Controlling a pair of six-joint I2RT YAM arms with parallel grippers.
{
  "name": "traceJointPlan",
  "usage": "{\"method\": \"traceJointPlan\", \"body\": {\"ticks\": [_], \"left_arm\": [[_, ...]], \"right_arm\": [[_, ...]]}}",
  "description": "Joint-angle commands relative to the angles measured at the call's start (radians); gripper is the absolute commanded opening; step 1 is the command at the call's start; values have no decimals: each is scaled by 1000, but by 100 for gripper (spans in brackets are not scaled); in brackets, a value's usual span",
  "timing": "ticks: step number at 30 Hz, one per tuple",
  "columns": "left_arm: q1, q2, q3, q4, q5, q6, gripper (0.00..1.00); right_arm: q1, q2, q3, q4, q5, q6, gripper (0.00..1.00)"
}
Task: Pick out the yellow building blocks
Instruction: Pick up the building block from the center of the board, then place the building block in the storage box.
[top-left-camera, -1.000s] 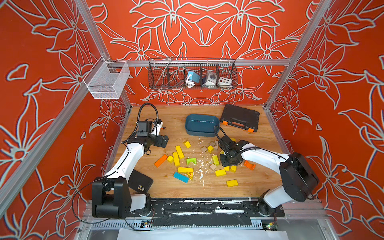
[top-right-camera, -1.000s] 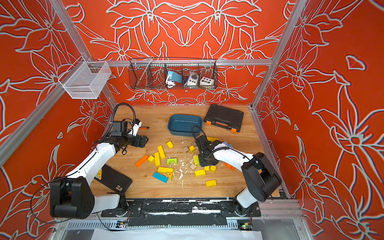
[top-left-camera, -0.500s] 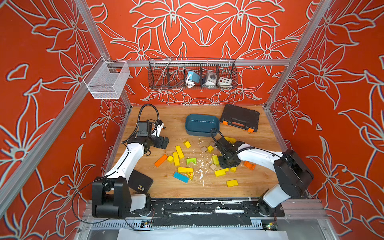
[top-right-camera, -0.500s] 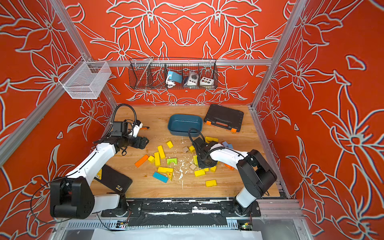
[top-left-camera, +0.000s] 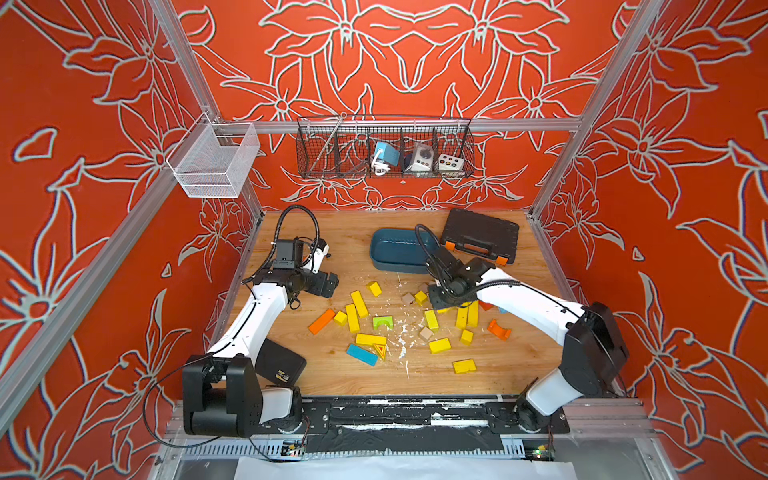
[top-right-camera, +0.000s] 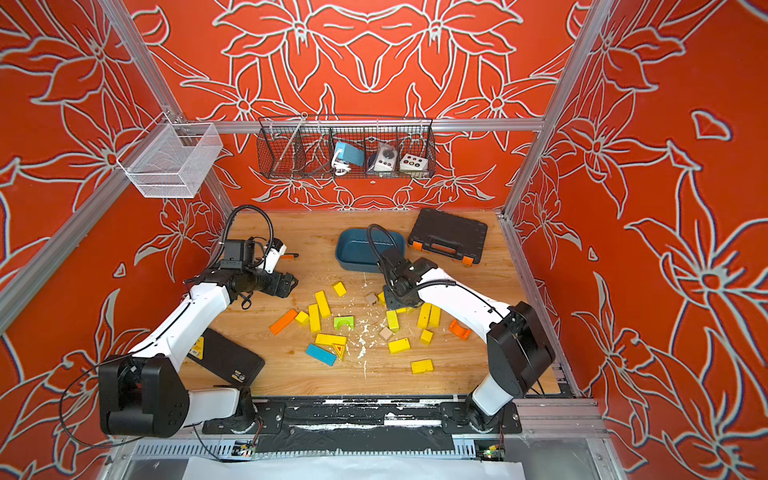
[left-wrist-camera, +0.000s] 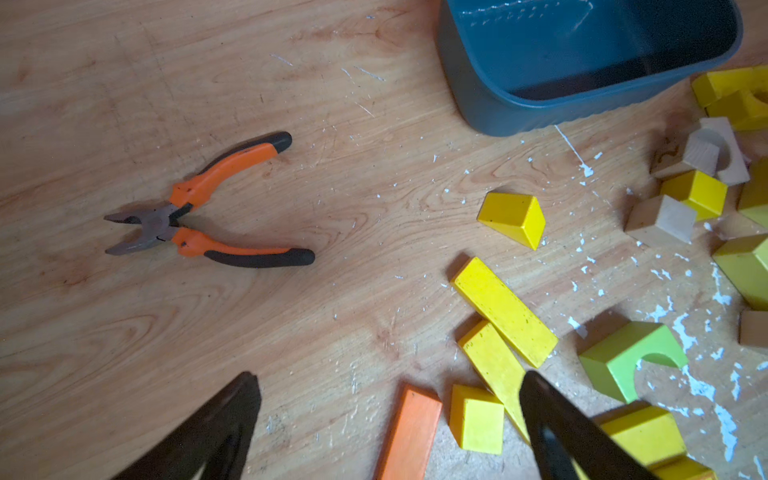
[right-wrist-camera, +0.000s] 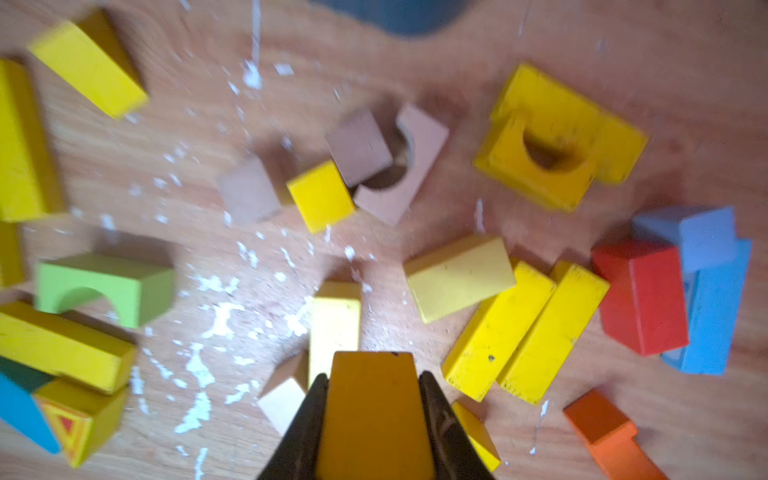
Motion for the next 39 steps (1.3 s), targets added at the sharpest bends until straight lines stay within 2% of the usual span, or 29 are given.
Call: {"method": "traceJointPlan", "body": {"ticks": [1,11,17,20,23,26,30,36,39], "left_arm": [[-6,1,2,-64,26,26,96],[-45,-41,-63,-180,30,137,94],[-115,-87,-118,-194,-13,179,93],[-144,-95,-144,-187,-32,188,90],[-165,-83,-163,-175,-50,197,84],[-179,-56,-163,-162,-48,194,83],[-197,-18,-161,-133,-53,190,81],[-222,59,-151,-91,-76,182,76],[-226,105,-144,-71,-104,167,72]], "right_arm": [[-25,110,196,-53,18,-99,15],[-160,632,839,-114,-143,-208,17],[-219,837,1083,-150,-165,-234,21],[-232,887,1110,-161,-172,-239,23],[-234,896,1074,-152,-174,-246,26],[-234,892,1026,-135,-169,-252,29],[-234,885,981,-123,-160,-258,35],[-234,853,942,-123,-146,-258,52],[-234,810,923,-123,-163,-250,55]]}}
